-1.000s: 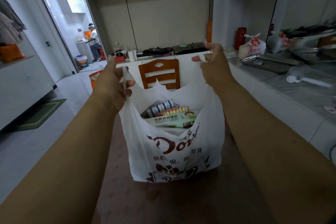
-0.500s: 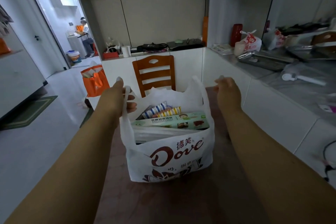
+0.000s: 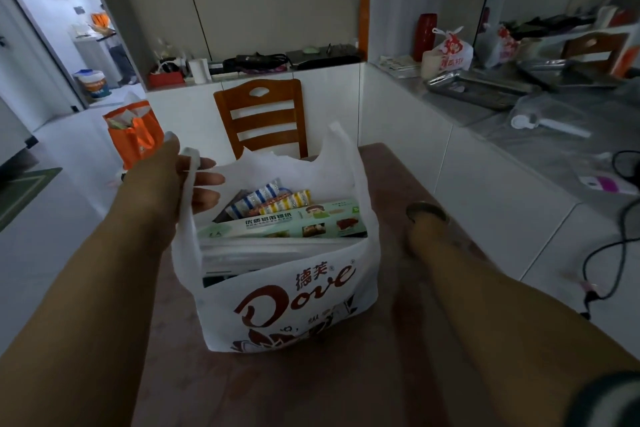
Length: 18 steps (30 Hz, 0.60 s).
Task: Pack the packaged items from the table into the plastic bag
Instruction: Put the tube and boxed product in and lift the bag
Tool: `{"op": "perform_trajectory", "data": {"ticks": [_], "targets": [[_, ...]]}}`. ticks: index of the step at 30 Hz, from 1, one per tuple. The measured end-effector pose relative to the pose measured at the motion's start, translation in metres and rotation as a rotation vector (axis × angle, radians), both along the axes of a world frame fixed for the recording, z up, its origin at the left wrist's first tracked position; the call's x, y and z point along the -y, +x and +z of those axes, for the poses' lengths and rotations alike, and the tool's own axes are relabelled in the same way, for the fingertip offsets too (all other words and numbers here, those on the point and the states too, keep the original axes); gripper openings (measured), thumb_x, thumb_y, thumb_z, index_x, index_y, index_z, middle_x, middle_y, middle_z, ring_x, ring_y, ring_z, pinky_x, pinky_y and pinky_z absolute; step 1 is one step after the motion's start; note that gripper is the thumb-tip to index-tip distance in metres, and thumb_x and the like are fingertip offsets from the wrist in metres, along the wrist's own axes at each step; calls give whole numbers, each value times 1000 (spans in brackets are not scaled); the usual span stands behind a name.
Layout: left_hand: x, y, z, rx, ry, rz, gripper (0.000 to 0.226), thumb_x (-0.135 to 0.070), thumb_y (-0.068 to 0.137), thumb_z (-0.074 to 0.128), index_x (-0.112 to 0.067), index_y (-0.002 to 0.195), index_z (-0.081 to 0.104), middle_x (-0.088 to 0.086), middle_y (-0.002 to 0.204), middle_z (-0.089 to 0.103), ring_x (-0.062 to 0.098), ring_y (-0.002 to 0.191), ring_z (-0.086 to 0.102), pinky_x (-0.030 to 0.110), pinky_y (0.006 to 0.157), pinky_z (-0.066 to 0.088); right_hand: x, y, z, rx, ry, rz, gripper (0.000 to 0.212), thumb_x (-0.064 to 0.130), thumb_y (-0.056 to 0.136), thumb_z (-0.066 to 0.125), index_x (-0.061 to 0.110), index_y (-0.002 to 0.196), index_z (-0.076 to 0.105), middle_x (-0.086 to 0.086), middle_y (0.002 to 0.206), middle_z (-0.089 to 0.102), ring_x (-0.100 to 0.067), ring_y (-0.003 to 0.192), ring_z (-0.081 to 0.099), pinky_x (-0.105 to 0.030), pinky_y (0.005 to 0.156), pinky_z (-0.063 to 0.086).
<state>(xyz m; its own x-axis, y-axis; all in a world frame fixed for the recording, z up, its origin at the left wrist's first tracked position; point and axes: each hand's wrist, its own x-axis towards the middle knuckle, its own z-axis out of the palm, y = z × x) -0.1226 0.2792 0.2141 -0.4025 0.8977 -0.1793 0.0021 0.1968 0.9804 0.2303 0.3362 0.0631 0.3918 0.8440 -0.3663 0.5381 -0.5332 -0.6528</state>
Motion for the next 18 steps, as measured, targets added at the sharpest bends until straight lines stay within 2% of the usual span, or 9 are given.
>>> {"op": "perform_trajectory", "data": {"ticks": [1,3,6,8,9,12,15,17,18], "targets": [[1,-1,1,17,4,-34,63,-63,91,34,-12,91,71,8,78,77,18,55,70,33,66,56,-1,0,2,-23,87,-13,48,16,100,41,-1,144,34,-18,155,27,-31,141,29,-36,116,20],[4,-1,3,70,21,-100,65,-63,91,33,-11,89,72,8,73,77,15,46,66,33,66,54,8,-7,8,-17,343,-101,41,18,97,49,2,135,51,-20,144,47,-34,131,45,-37,112,31],[11,3,8,125,74,-89,60,-59,92,34,-11,97,70,7,79,78,12,44,61,35,76,56,31,-19,38,215,621,-189,31,22,91,54,7,115,66,-20,118,66,-35,105,62,-34,88,47],[17,4,12,153,108,-27,55,-58,92,37,-13,99,69,6,91,78,12,42,58,36,79,58,45,-30,78,262,801,-251,25,23,86,55,8,102,68,-17,102,70,-33,91,64,-31,74,45],[20,4,14,166,114,-3,52,-57,92,38,-15,100,68,5,96,77,12,42,57,35,74,60,54,-37,103,243,896,-297,24,26,84,55,10,96,68,-13,95,70,-31,86,63,-29,69,41],[27,3,18,173,120,42,48,-57,93,38,-18,99,66,2,105,73,12,43,52,29,63,58,92,-59,171,25,1174,-337,18,40,77,54,24,78,62,7,69,61,-10,63,54,-21,56,34],[34,2,20,109,121,47,55,-59,93,35,-17,114,63,3,106,72,13,46,48,28,62,55,128,-91,214,-258,1313,-105,13,40,76,58,30,68,58,12,62,58,-3,55,52,-22,55,44],[38,0,21,70,126,45,55,-58,94,34,-17,118,61,5,100,73,15,49,47,25,54,48,137,-122,215,-206,1257,195,8,32,82,58,30,74,60,10,69,60,-7,61,56,-24,58,48],[40,-1,22,63,126,48,54,-58,94,35,-17,117,61,5,97,73,16,51,47,25,53,45,137,-138,209,-65,1225,360,7,29,84,57,27,78,61,9,72,59,-8,63,55,-23,59,47]]}}
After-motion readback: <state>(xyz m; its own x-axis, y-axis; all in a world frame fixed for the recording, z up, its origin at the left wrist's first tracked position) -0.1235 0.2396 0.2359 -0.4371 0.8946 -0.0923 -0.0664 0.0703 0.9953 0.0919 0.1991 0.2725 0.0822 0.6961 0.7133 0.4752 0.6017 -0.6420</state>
